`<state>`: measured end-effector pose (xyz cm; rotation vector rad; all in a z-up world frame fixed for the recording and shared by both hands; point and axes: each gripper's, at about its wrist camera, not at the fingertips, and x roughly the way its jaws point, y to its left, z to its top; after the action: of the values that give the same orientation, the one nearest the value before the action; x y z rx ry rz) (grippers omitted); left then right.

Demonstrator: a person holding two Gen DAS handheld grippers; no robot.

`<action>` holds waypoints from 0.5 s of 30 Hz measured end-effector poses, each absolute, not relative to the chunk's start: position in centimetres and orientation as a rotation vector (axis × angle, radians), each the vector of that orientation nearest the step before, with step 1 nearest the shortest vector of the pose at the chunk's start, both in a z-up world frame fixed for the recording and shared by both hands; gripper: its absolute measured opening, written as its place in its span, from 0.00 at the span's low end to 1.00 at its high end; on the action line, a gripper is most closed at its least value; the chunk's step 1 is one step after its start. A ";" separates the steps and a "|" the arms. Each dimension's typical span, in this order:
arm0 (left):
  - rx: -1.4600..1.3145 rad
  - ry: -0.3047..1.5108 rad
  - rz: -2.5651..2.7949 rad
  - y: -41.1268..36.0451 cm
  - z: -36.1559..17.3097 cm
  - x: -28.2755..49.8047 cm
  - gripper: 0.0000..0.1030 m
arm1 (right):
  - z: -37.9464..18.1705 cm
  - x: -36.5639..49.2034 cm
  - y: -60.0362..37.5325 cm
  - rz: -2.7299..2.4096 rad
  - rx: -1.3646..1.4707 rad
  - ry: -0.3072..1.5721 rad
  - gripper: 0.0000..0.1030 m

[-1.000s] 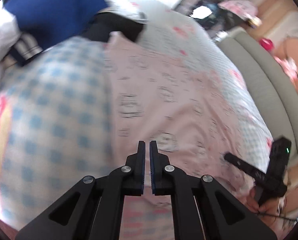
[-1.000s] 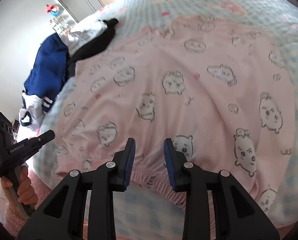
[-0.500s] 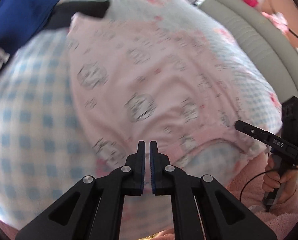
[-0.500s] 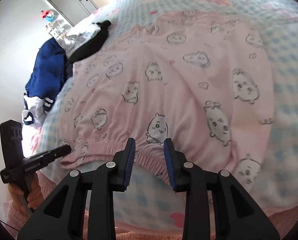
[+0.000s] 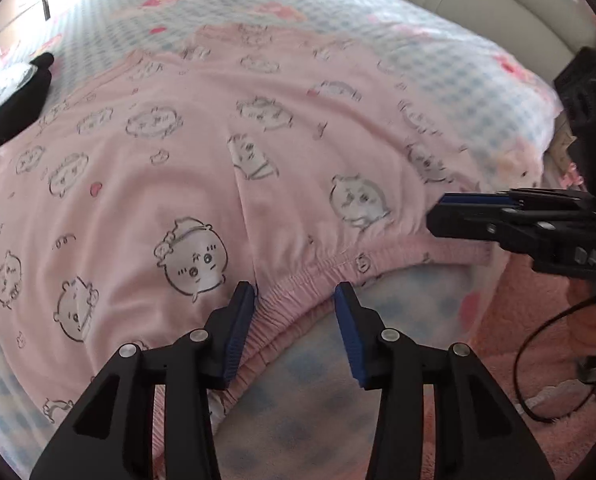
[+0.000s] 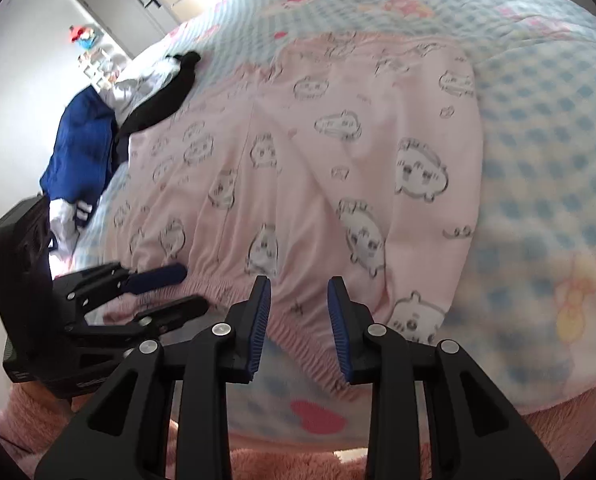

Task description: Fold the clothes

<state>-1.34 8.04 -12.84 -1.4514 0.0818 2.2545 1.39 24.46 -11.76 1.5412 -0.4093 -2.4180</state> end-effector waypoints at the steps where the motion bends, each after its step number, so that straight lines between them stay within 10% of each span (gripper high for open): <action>1: -1.465 0.085 2.263 8.0 -13.1 -1.4 0.34 | -12.0 1.5 24.3 -2.410 1.548 -0.402 0.29; 5: -1.442 0.027 2.288 7.3 -11.9 -1.1 0.16 | -12.6 1.6 24.3 -2.425 1.565 -0.403 0.29; 15: -1.530 -0.217 2.165 5.4 -12.9 -1.5 0.25 | -11.5 1.4 27.2 -2.487 1.527 -0.492 0.29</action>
<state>-1.54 5.44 -12.92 -1.5296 -0.2166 2.1652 1.39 27.21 -11.48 1.5274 -0.4924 -2.4874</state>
